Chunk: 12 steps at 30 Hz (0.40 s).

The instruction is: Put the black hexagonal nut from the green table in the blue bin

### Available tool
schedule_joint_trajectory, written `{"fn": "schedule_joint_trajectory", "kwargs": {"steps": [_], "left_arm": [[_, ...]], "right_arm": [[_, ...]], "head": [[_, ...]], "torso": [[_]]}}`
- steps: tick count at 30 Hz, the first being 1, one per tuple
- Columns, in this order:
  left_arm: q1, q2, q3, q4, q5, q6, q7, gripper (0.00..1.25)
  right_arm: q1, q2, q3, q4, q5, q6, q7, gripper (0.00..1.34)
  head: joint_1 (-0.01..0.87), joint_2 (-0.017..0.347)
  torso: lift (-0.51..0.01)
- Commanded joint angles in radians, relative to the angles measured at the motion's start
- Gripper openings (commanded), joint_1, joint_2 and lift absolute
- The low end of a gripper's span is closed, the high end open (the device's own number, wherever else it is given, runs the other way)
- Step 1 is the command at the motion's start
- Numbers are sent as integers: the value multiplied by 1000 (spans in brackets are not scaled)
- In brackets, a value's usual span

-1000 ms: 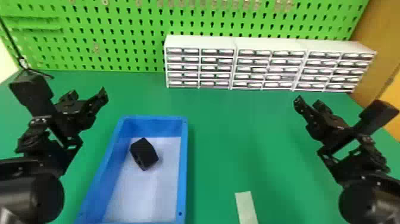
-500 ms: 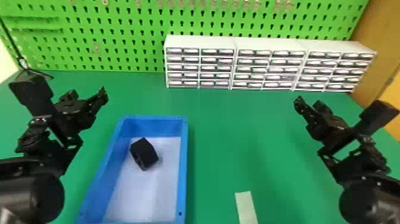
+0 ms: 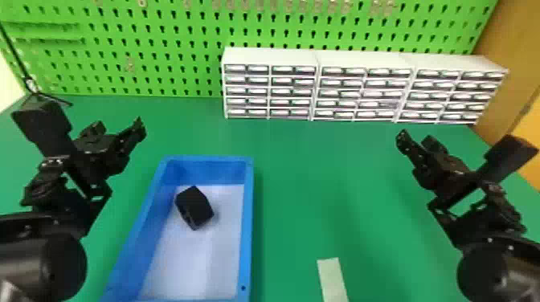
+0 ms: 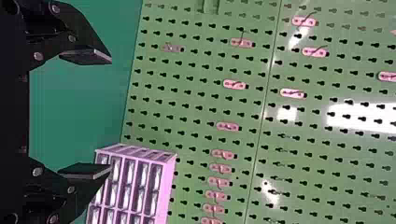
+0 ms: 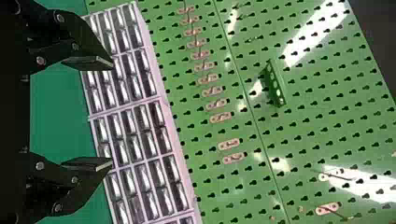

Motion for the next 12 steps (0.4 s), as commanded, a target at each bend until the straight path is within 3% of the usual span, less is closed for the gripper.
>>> {"fn": "schedule_joint_trajectory", "kwargs": {"steps": [1,12], "left_arm": [[0,0,0,0,0,0,0,818],[0,0,2,0,2,0,0,818]], "right_arm": [[0,0,0,-1,0,0,0,807],[2,2,0,-1,0,0,0,807]], "head": [[692,8],[692,8]], "torso": [[-97],[-97]]}}
